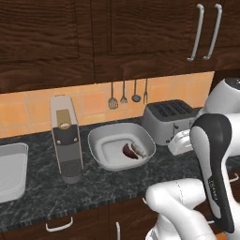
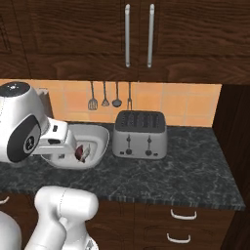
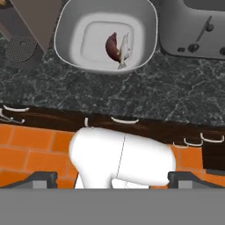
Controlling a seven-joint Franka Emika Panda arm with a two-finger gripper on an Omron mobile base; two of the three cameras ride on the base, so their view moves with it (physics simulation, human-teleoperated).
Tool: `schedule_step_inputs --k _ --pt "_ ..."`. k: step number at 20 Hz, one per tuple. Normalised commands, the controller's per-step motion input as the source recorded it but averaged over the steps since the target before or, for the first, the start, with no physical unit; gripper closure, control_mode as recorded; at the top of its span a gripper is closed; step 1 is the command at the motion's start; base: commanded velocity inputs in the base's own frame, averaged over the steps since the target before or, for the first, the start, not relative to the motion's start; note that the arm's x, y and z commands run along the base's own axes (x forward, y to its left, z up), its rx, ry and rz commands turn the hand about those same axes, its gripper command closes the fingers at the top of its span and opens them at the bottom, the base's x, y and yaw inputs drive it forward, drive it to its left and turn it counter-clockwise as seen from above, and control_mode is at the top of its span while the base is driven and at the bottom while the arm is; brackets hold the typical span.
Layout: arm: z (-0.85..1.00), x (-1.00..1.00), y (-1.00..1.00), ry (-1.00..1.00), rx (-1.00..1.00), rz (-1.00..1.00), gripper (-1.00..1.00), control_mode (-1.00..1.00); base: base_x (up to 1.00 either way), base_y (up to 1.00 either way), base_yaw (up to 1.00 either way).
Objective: Place one potato and one fish in each tupperware on the nearby counter, to pack two identical lunches.
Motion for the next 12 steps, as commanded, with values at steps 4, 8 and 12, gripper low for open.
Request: schedule_step_inputs --k 4,8,12 --pt "0.00 0.00 0.00 0.00 0.00 0.00 -1.00 1.00 -1.00 -0.55 -0.25" --pt "0.00 0.00 0.00 0.00 0.00 0.00 -1.00 1.00 -0.68 -0.69 -0.48" --pt "0.00 0.00 0.00 0.00 0.00 0.00 -1.00 1.00 -0.30 -0.65 -0.44"
